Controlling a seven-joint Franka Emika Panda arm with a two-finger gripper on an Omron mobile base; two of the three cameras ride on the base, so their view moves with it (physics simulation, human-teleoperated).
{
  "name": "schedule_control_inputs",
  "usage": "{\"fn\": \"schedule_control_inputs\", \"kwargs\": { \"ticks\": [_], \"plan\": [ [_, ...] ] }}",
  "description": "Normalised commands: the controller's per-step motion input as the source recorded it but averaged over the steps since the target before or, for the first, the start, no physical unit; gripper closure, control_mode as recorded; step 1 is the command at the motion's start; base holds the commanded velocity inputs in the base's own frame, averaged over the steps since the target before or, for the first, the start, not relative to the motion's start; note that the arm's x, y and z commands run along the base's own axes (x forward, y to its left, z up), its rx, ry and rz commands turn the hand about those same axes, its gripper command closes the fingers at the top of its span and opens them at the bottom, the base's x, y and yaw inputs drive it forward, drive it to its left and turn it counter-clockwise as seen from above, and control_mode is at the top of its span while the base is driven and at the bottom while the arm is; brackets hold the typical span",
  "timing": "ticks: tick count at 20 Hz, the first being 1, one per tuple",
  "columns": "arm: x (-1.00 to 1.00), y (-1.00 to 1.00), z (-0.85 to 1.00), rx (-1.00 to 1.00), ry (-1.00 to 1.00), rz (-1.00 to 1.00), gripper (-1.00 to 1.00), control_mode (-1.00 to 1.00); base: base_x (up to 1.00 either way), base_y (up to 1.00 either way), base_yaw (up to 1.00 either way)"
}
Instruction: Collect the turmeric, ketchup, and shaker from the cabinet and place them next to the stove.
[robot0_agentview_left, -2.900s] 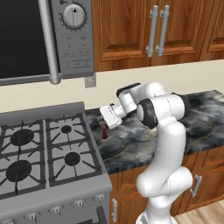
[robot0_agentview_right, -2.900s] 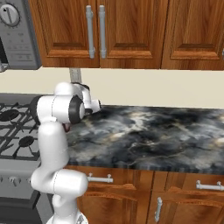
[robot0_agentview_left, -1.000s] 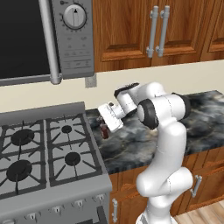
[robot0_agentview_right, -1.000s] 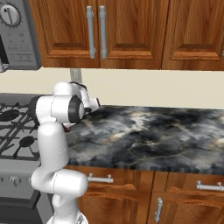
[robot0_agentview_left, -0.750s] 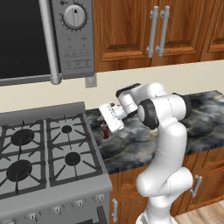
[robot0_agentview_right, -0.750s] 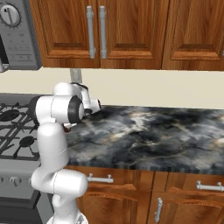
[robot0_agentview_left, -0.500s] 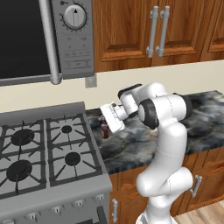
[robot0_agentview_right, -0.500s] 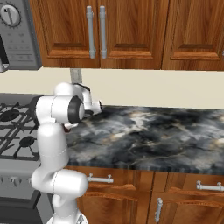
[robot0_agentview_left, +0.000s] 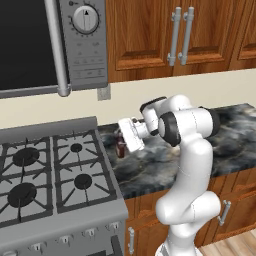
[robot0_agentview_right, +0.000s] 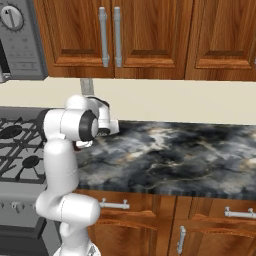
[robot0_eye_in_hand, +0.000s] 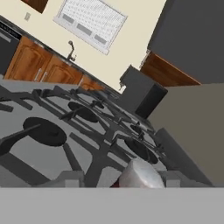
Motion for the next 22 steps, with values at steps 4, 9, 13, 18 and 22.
{"fn": "schedule_control_inputs", "kwargs": {
  "ticks": [4, 9, 13, 18, 22],
  "plan": [
    [0.02, -0.09, -0.08, 0.03, 0.0, 0.0, -1.0, -1.0, 0.0, 0.0, 0.0],
    [0.0, -0.01, -0.05, 0.01, 0.0, 0.0, -1.0, -1.0, 0.0, 0.0, 0.0],
    [0.04, -0.14, 0.0, 0.0, 0.0, 0.02, -1.0, -1.0, 0.0, 0.0, 0.0],
    [0.04, -0.3, 0.0, 0.0, 0.0, 0.03, -1.0, -1.0, 0.0, 0.0, 0.0],
    [0.0, -0.3, 0.0, 0.0, -0.01, 0.02, -1.0, -1.0, 0.0, 0.0, 0.0]
  ]
}}
